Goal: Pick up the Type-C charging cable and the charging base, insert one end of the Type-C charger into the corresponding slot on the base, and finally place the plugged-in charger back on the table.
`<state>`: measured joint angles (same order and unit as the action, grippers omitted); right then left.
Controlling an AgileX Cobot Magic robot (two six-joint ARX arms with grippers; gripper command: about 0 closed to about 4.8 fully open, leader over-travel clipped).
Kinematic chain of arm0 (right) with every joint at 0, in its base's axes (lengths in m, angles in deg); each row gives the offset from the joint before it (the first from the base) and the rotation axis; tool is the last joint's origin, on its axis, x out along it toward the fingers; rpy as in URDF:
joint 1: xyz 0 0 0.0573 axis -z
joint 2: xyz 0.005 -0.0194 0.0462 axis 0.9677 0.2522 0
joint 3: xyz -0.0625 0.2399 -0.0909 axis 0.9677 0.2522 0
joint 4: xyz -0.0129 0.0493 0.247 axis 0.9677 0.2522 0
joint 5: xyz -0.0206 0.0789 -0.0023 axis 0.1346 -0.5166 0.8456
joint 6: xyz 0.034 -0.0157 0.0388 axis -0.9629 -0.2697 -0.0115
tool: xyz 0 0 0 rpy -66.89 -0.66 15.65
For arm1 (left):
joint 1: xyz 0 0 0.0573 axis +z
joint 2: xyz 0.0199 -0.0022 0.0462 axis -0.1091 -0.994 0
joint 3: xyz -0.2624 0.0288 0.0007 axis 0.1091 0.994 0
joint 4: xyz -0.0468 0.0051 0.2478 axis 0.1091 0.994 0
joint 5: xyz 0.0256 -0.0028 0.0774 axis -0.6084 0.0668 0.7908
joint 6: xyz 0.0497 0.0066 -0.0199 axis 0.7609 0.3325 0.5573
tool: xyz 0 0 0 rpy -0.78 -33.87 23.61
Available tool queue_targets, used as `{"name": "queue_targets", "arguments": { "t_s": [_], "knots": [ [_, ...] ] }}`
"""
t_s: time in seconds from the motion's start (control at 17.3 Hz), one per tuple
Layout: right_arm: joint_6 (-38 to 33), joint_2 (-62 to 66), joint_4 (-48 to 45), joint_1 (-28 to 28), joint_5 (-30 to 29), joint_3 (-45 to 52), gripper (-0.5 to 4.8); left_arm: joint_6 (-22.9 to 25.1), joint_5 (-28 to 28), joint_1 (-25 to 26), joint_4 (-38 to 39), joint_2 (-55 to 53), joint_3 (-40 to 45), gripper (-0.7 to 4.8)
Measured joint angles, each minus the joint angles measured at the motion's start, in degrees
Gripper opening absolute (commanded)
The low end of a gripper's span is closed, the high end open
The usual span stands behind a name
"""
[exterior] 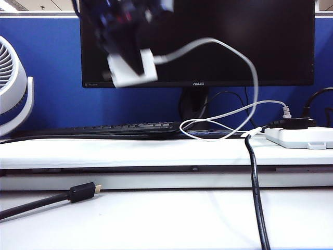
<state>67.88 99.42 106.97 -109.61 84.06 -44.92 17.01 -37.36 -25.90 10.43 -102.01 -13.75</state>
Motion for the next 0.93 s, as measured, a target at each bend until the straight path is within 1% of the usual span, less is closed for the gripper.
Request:
{"name": "queue_targets", "arguments": {
  "t_s": [0.12, 0.35, 0.52, 0.58, 0.64, 0.7, 0.75, 0.81, 0.93],
  "knots": [
    [0.0, 0.0, -0.1, 0.0, 0.1, 0.0, 1.8, 1.0, -1.0, -0.6, -0.4, -3.6, 0.0, -0.06],
    [0.0, 0.0, -0.1, 0.0, 0.1, 0.0, 1.8, 1.0, -1.0, -0.9, -2.0, -12.0, 0.0, -0.06],
    [0.0, 0.0, -0.1, 0.0, 0.1, 0.0, 1.8, 1.0, -1.0, -0.9, -2.0, -14.6, 0.0, -0.06],
    [0.0, 0.0, -0.1, 0.0, 0.1, 0.0, 1.8, 1.0, -1.0, -0.9, -2.1, -14.7, -0.1, 0.05],
    [0.1, 0.0, -0.1, 0.0, 0.1, 0.0, 1.8, 1.0, -1.0, -0.9, -2.2, -14.7, -0.1, 1.49],
    [0.5, 0.0, -0.1, 0.0, 0.1, 0.0, 1.8, 1.0, -1.0, -0.9, -2.1, -14.8, -0.1, 3.06],
    [0.8, 0.0, -0.1, 0.0, 0.1, 0.0, 1.8, 0.9, -0.9, -0.9, -2.1, -14.8, -0.1, 3.18],
    [0.9, 0.0, -0.1, 0.0, 0.1, 0.0, 1.8, 0.8, 0.1, -0.9, -2.2, -14.9, -0.1, 3.18],
    [1.0, 0.0, -0.1, 0.0, 0.1, 0.0, 1.8, 0.0, 3.1, -0.9, -2.2, -15.0, -0.1, 3.18]
  ]
}}
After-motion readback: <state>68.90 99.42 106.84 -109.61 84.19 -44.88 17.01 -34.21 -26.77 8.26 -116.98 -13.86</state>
